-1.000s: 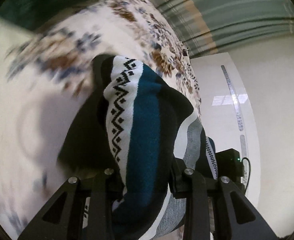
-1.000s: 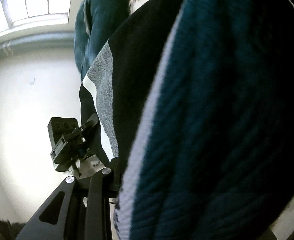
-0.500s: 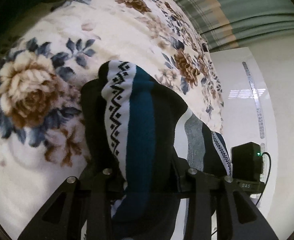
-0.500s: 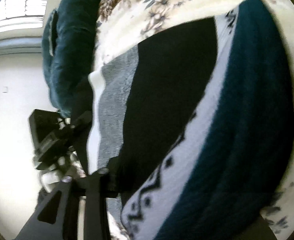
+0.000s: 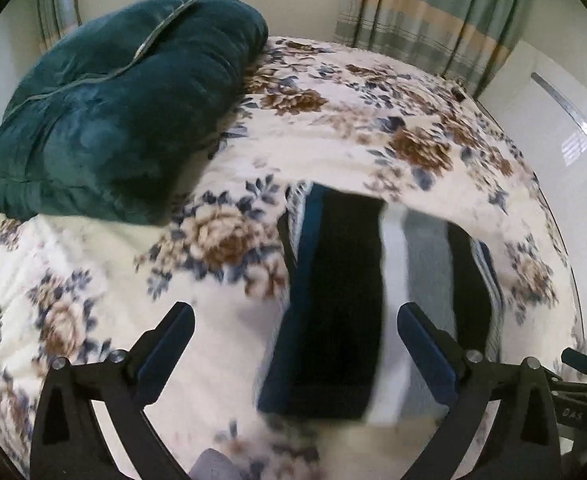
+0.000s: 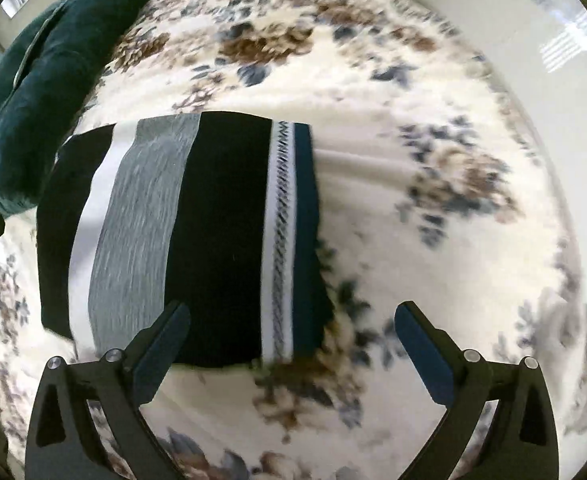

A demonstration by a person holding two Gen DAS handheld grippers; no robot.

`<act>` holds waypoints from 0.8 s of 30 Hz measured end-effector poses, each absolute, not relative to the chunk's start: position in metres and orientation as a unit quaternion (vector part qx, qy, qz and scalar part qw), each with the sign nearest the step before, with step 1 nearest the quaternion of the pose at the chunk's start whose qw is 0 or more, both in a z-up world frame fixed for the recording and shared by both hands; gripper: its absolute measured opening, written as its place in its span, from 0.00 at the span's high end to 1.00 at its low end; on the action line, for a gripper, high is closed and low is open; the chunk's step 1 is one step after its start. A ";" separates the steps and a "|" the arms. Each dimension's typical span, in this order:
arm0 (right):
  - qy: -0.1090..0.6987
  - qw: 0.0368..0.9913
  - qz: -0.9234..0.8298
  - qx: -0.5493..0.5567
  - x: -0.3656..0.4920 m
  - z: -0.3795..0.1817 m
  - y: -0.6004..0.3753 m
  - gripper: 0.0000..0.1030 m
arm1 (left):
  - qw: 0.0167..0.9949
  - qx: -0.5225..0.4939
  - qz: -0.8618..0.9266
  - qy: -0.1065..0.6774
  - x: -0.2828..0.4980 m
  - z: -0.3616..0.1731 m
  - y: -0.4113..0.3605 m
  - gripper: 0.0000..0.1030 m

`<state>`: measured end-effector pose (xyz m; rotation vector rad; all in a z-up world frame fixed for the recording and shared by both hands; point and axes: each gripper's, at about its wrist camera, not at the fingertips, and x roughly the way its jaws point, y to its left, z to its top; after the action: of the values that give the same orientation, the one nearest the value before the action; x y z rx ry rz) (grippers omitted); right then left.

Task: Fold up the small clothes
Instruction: 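Open both grippers and pull them back from the folded sweater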

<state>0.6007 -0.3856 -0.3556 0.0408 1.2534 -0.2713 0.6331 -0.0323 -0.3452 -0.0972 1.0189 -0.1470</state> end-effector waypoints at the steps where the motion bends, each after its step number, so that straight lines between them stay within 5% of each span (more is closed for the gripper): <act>1: 0.578 0.805 -0.129 0.021 0.587 -0.345 -0.382 0.00 | 0.870 -0.039 -0.067 0.486 0.624 -0.338 -0.034 0.00; 24: 0.413 0.891 -0.189 -0.025 0.294 -0.017 -0.298 0.00 | 0.921 -0.011 -0.079 0.382 0.362 -0.073 -0.032 0.00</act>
<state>0.2942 -0.2976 -0.0171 -0.0527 0.8573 -0.3925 0.3625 -0.0316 -0.0730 -0.0219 0.7842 -0.1617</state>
